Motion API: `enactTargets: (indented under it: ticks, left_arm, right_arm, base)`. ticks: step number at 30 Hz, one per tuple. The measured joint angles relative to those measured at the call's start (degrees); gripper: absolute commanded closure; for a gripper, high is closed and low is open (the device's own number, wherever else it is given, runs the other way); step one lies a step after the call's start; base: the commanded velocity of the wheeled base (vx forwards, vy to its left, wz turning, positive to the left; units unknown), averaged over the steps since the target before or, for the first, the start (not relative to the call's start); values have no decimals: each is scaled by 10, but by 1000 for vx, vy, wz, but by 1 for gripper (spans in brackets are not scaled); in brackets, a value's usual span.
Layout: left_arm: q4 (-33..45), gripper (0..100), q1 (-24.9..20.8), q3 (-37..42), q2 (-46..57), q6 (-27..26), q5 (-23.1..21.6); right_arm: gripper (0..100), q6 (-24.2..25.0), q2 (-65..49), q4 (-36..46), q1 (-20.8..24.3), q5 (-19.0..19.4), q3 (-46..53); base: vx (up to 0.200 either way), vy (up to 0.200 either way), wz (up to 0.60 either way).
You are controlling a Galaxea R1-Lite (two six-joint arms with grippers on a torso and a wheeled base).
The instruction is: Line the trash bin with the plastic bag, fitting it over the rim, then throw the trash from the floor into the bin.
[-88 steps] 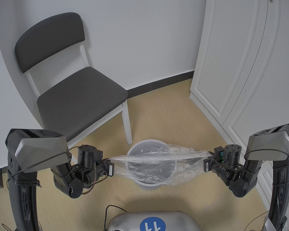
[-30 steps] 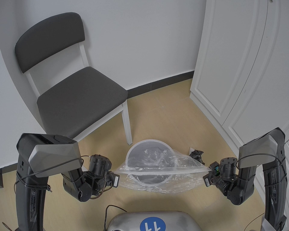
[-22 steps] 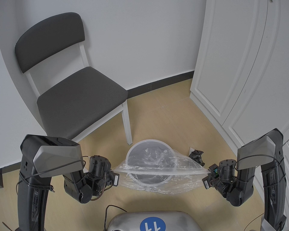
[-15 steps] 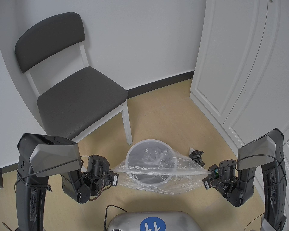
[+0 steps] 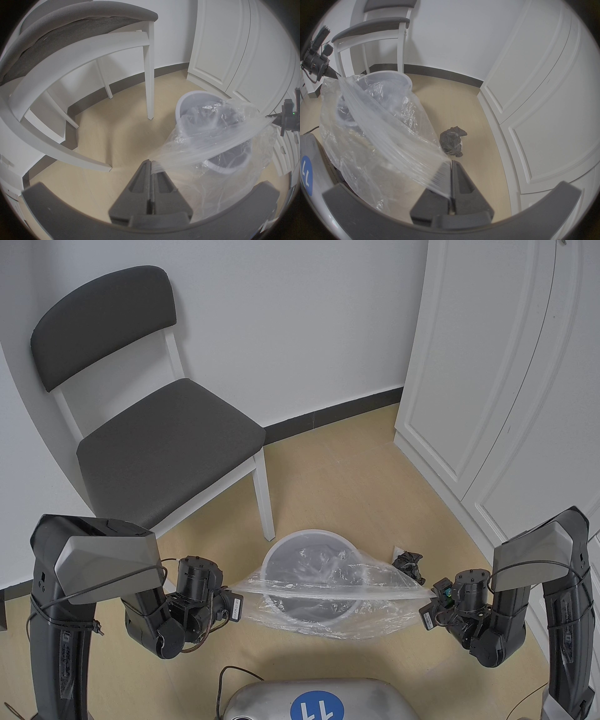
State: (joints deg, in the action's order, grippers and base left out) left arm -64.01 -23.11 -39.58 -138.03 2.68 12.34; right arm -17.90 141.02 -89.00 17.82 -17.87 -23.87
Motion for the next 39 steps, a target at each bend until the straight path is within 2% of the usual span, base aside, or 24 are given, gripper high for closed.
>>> enactTargets:
  ticks: [8,9,28,33,39]
  left_arm:
    - [-7,100,2,-1,1,1,0]
    - [-11,100,2,-1,1,1,0]
    - [-38,100,-1,1,-7,1,2]
    - [-53,100,-5,4,-7,1,1]
    - [-60,100,-15,10,-7,1,2]
  right_arm:
    - [100,0,1,0,-1,-1,-6]
    - [0,0,1,0,-1,-1,-5]
    - [0,0,-39,1,4,10,36]
    - [0,4,-74,1,10,41,62]
    - [0,38,-133,0,36,88,102]
  base:
    - [0,0,0]
    - [0,0,0]
    - [0,0,0]
    - [0,0,0]
    - [0,0,0]
